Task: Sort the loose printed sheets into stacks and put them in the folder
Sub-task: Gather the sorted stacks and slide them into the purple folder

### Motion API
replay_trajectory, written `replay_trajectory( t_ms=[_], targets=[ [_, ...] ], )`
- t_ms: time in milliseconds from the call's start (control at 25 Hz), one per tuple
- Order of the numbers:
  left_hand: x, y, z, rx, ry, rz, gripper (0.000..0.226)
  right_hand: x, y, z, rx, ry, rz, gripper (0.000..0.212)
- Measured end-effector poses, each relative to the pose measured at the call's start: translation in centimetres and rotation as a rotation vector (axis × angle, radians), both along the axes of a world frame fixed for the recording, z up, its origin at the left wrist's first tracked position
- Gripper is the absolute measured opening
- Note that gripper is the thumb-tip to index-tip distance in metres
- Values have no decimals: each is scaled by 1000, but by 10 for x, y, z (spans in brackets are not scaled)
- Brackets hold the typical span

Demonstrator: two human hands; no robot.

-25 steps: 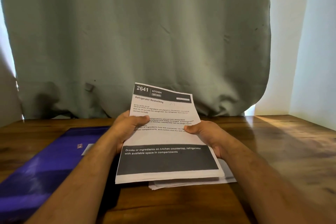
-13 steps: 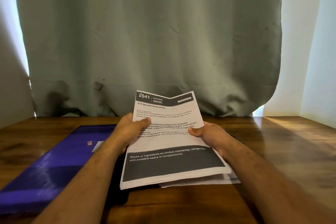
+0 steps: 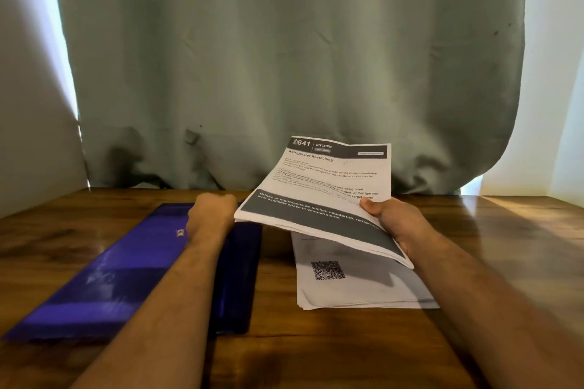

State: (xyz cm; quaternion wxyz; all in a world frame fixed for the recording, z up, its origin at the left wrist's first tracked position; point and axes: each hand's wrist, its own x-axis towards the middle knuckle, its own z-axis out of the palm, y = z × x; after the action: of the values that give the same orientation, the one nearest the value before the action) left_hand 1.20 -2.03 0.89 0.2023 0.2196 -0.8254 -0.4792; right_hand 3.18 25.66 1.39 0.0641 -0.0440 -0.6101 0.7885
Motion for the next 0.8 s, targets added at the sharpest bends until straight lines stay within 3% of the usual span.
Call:
replay_trajectory(
  t_ms=[80,120,160,200,280,320,400,520,600,800],
  targets=[
    [-2,4,5,215,114,-98,30,0,-4,0,-16,18,0,18],
    [-2,7,3,226,91,-170,29,1,-6,0,-24,24,1,18],
    [-5,11,1,126,79,-251,26,1,-8,0,-30,27,1,18],
    [-8,14,-2,-91,44,-367,30,2,-9,0,-35,29,0,18],
    [-7,26,-13,-592,-26,-511,57,1,-11,0,-41,30,2,17],
    [-4,32,-16,-720,-77,-503,71,0,-12,-1,-43,32,2,17],
    [-1,37,-23,-773,-257,-400,88,-4,-13,-4,-13,41,-17,21],
    [3,35,-21,-687,-468,-272,76,-7,-13,-10,111,34,-60,26],
    [4,26,-17,-593,-429,-250,57,-8,-11,-14,229,15,-63,28],
    [10,16,-14,-639,-276,-167,30,-11,-4,-16,541,-87,-28,40]
  ],
)
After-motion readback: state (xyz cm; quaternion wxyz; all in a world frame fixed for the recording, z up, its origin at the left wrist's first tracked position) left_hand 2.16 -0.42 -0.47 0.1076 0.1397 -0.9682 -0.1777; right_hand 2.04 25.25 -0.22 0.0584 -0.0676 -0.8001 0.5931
